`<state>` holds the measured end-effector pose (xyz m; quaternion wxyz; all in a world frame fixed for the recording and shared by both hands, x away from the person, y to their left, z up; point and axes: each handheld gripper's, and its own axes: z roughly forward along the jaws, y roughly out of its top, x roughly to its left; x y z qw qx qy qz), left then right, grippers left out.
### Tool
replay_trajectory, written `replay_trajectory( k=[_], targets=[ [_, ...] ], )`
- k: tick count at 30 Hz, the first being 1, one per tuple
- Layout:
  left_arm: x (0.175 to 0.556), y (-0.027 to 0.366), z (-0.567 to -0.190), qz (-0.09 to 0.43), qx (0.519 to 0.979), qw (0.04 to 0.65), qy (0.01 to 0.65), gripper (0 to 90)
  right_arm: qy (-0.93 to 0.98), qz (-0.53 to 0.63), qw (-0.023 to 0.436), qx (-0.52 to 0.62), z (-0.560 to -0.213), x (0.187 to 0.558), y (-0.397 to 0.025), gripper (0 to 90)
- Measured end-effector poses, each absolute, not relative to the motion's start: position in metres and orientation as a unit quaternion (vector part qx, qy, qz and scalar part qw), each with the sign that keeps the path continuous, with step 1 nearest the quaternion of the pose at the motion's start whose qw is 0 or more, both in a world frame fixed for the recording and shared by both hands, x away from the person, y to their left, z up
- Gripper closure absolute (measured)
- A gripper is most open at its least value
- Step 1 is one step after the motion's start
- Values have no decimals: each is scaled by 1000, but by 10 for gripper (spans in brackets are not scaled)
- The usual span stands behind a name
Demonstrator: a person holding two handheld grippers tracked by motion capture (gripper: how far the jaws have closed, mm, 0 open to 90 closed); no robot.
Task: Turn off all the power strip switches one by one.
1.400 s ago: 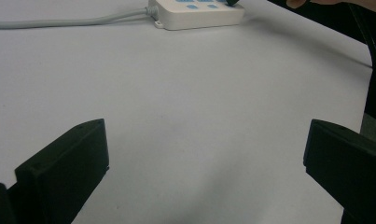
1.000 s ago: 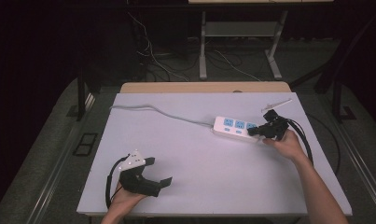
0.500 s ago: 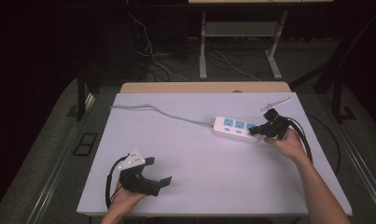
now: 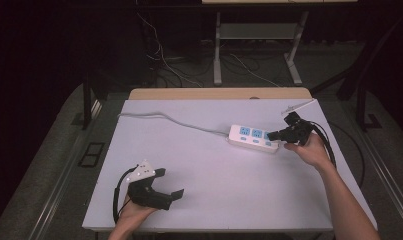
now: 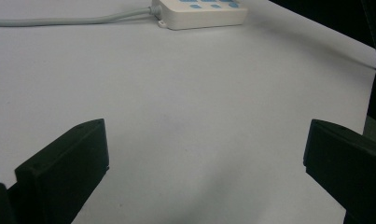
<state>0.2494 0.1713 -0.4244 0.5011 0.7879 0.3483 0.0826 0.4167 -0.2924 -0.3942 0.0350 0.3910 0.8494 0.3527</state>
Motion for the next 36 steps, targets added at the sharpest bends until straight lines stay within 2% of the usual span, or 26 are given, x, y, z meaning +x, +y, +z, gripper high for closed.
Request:
replay_trajectory(
  k=[18, 36],
  targets=[
    [249, 172, -424, 82, 786, 503, 350, 0, 855, 354, 39, 376, -375, 423, -281, 900],
    [250, 172, -424, 81, 788, 501, 347, 0, 863, 347, 32, 367, -380, 429, -264, 900]
  ],
)
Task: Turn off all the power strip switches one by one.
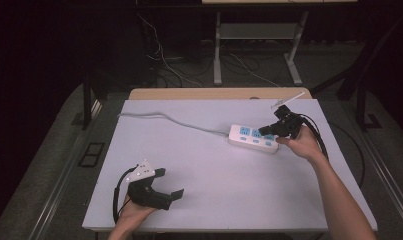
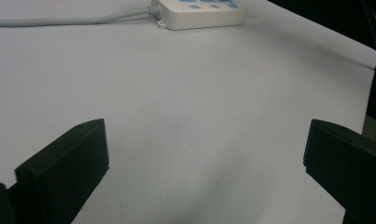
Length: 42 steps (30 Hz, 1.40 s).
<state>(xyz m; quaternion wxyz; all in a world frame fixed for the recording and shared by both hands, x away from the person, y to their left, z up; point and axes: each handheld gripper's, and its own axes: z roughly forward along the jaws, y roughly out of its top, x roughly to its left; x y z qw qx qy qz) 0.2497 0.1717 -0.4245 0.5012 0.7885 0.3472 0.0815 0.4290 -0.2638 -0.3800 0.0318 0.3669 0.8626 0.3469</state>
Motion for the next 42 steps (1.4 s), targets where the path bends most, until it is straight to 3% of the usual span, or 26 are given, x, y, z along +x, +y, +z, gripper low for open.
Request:
replay_trajectory(
  k=[42],
  targets=[
    [250, 174, -424, 84, 787, 502, 349, 0, 876, 318, 12, 363, -411, 443, -248, 900]
  ],
)
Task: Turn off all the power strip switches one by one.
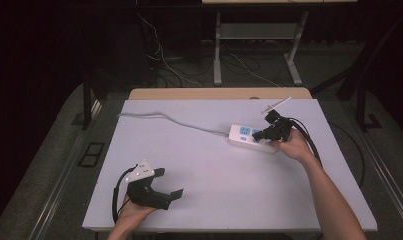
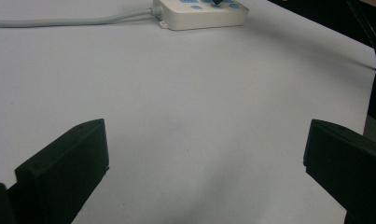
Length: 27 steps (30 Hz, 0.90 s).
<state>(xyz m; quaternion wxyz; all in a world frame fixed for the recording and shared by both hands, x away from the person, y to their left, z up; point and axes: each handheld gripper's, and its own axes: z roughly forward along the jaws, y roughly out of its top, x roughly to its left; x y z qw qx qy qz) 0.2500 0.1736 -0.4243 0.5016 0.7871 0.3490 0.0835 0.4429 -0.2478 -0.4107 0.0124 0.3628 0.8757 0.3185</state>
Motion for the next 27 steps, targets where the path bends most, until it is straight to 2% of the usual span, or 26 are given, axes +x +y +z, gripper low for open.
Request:
replay_trajectory(
  k=[27],
  targets=[
    [248, 173, -424, 86, 788, 500, 348, 0, 868, 333, 11, 367, -416, 442, -251, 900]
  ],
)
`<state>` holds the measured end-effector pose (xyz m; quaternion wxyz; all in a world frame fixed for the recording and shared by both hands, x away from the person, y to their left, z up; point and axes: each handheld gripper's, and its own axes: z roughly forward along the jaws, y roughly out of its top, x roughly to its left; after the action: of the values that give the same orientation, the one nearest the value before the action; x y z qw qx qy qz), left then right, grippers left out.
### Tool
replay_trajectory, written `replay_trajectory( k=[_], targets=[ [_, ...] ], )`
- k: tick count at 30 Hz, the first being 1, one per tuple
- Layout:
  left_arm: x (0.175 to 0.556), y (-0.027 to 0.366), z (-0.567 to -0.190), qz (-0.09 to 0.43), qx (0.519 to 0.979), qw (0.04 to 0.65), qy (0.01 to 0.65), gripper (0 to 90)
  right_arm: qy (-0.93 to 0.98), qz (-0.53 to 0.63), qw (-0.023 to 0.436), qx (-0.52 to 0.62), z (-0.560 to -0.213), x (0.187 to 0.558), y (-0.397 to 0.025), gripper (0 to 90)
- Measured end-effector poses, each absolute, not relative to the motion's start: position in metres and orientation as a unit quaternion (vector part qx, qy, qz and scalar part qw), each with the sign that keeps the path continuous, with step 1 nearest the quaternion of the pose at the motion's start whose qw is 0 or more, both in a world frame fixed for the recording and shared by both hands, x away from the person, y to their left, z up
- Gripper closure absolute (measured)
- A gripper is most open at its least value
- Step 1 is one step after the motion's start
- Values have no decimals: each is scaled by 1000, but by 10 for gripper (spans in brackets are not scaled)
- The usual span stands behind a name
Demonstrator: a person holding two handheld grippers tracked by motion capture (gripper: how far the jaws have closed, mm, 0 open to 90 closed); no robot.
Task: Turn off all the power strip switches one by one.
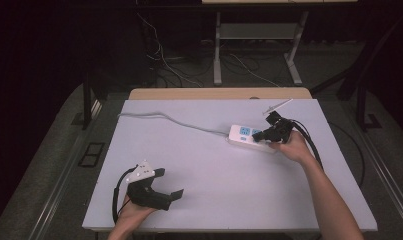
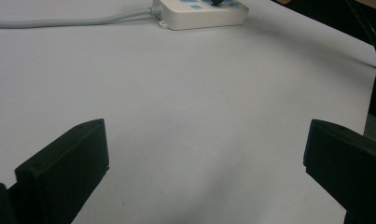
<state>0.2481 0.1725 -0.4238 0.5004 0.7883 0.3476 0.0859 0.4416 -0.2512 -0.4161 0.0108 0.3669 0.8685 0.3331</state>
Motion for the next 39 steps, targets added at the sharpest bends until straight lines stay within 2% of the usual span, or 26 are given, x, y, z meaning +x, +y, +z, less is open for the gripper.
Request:
replay_trajectory(
  k=[13, 28, 39],
  targets=[
    [249, 172, -425, 85, 790, 497, 348, 0, 872, 328, 30, 363, -417, 437, -248, 900],
    [251, 172, -425, 83, 789, 498, 350, 0, 853, 362, 8, 376, -417, 439, -255, 900],
    [251, 172, -426, 81, 790, 498, 348, 0, 865, 343, 18, 366, -414, 437, -249, 900]
  ],
)
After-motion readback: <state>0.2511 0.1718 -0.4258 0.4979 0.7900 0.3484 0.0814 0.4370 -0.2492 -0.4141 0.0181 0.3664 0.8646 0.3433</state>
